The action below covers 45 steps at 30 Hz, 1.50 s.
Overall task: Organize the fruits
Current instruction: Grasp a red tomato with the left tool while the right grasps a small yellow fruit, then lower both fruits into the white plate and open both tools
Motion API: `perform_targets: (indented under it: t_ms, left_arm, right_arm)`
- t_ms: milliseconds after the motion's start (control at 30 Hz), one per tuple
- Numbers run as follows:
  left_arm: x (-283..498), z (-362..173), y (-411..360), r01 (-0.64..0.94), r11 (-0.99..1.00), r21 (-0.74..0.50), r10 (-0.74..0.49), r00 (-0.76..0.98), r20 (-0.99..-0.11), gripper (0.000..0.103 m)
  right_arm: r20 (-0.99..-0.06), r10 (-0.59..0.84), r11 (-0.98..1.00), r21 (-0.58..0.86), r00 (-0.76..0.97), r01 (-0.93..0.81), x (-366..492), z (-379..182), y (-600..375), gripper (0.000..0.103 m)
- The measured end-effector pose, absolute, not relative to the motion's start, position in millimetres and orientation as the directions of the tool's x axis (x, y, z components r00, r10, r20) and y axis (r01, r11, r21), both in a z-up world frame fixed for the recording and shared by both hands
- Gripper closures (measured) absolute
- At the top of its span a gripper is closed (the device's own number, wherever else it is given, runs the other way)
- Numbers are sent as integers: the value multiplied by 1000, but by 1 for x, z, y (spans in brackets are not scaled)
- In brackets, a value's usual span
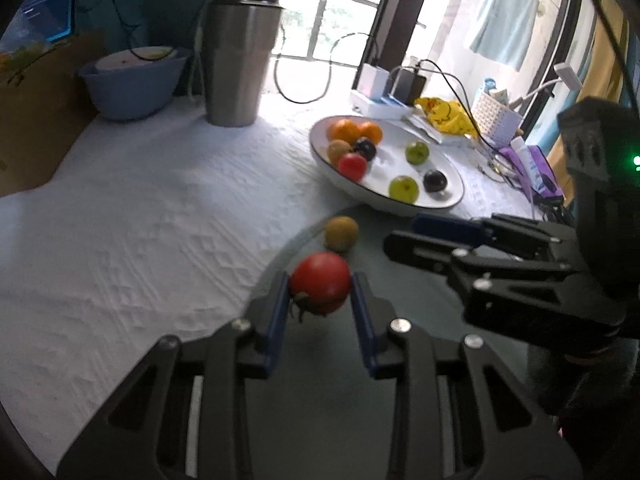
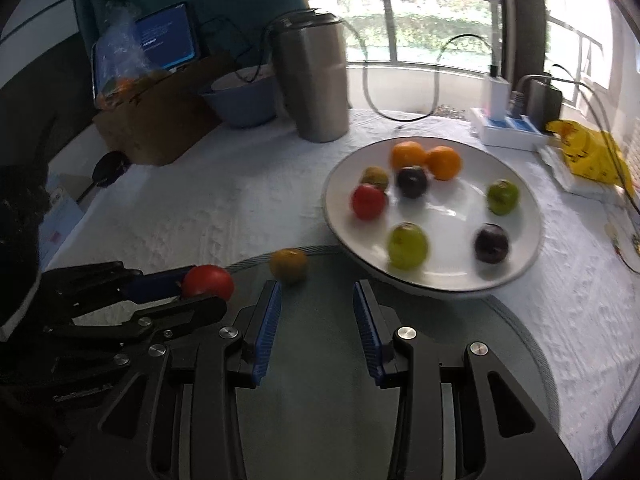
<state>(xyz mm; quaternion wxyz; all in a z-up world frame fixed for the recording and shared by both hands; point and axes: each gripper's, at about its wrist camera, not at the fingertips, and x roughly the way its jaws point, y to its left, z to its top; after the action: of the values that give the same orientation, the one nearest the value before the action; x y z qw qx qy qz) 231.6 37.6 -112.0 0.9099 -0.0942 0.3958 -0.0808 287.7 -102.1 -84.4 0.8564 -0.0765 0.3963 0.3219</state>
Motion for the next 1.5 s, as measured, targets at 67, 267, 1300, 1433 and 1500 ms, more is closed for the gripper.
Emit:
perform_targets:
  t_ms: [67,267,1300,1433,1500]
  left_arm:
    - [231,-113,45,64,969,-240,-219,674,-705,71]
    - [226,-114,65,33,971,-236,-195,680,-707,71]
    - [257,-84,6,112,976,-188,-211,702,-681,71]
    - [271,-78,-4,126,976,-177,-214,706,-675,71]
    - [280,-77,-9,137,975,-174,-220,707,-672,71]
  right_arm:
    - [-741,484,777,119,466,-618,290,-89,-92,63]
    - [-764,466,784,123,446,-608,302,-102,-73,63]
    - [-669,481,823,124,566,-554,309,-54,-147,76]
    - [-665,470,834,121,580,-538,321,-52,-160,76]
    - [-661,465,840,120,589,-529,327,-52,-165,76]
